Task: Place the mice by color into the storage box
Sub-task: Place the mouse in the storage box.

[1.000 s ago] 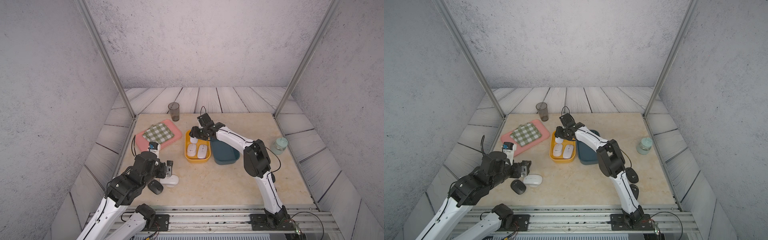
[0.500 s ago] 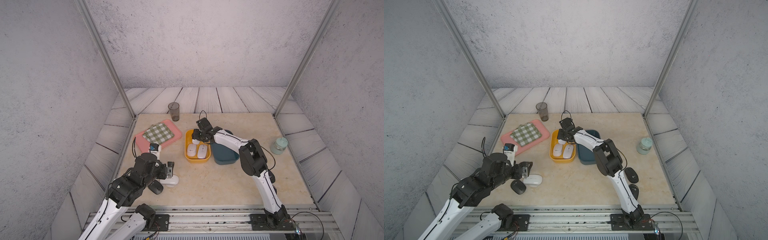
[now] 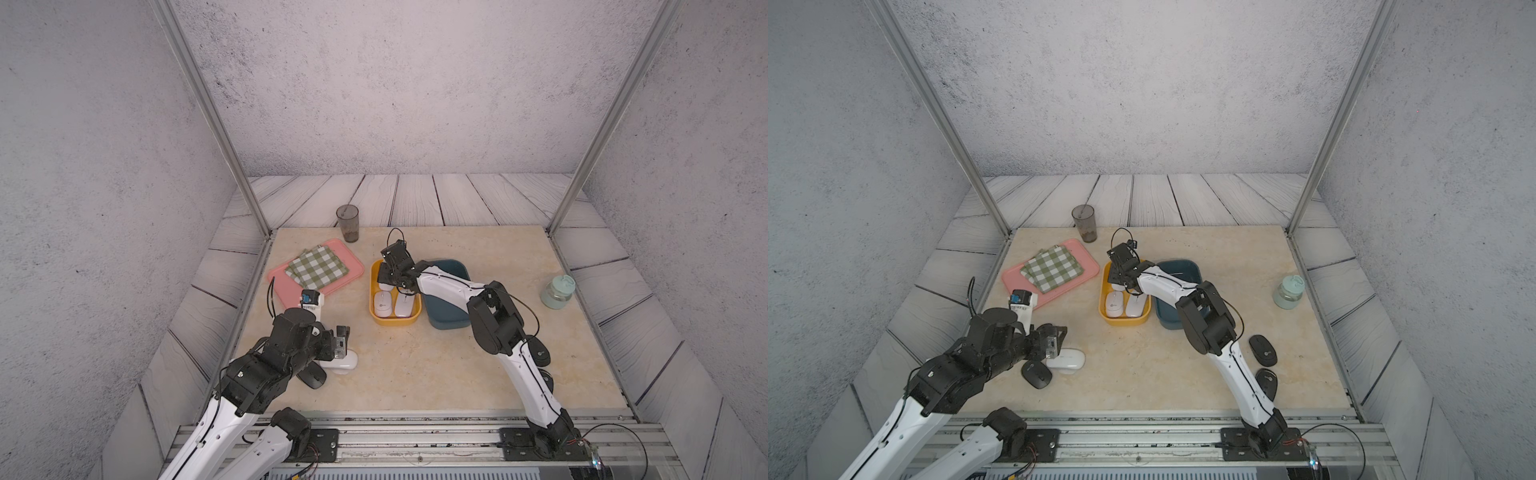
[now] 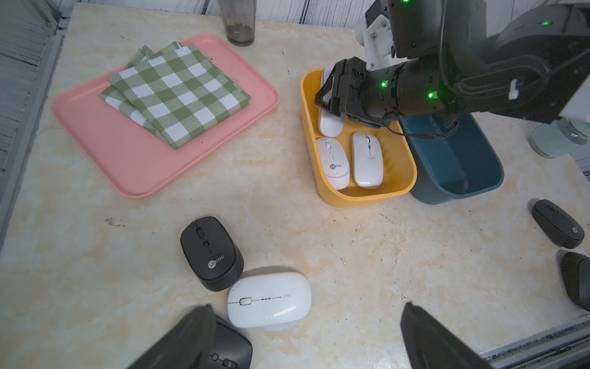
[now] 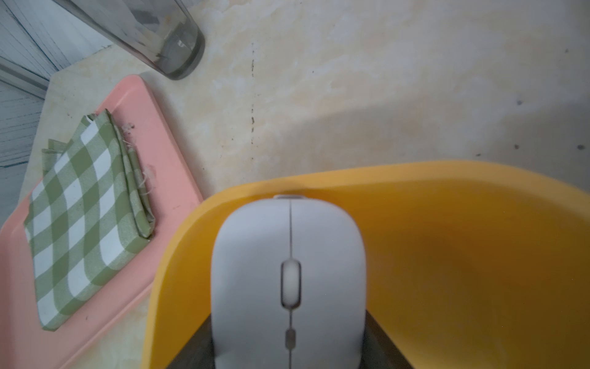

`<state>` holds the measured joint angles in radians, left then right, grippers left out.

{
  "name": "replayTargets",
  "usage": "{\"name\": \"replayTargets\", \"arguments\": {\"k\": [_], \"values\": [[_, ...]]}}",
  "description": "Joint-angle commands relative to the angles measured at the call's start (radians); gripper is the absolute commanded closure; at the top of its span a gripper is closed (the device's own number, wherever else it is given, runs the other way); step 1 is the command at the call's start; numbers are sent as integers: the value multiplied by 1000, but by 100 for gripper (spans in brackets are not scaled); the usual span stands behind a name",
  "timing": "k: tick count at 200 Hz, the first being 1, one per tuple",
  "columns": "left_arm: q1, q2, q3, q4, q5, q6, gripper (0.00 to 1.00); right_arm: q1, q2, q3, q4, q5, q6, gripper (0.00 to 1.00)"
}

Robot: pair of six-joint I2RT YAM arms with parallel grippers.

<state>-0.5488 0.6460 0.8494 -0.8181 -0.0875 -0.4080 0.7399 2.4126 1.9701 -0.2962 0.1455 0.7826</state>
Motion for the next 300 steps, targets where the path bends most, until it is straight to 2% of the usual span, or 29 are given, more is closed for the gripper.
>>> {"name": "replayTargets", "arguments": {"k": [1,36,118,202,233,262,283,300], "values": [[10,-12,-7,11,0,-2,2,10,55,16,-20,25,7,47],[10,-21,-7,5,-1,2,2,30,33,-11,-21,31,-11,46],[10,-16,-1,10,14,-12,2,32,33,10,-68,-32,0,24],[10,2,8,-2,42,-66,2,30,-140,-122,-13,-48,-32,9],[12,31,-5,-29,69,-159,2,32,-263,-211,44,-110,-48,4],[16,55,-44,-54,74,-298,2,32,-370,-280,62,-211,-53,3],[24,58,-112,-7,113,-443,2,32,-461,-351,71,-272,-52,2],[27,47,-183,48,129,-607,2,32,-553,-417,62,-293,-67,2]]}}
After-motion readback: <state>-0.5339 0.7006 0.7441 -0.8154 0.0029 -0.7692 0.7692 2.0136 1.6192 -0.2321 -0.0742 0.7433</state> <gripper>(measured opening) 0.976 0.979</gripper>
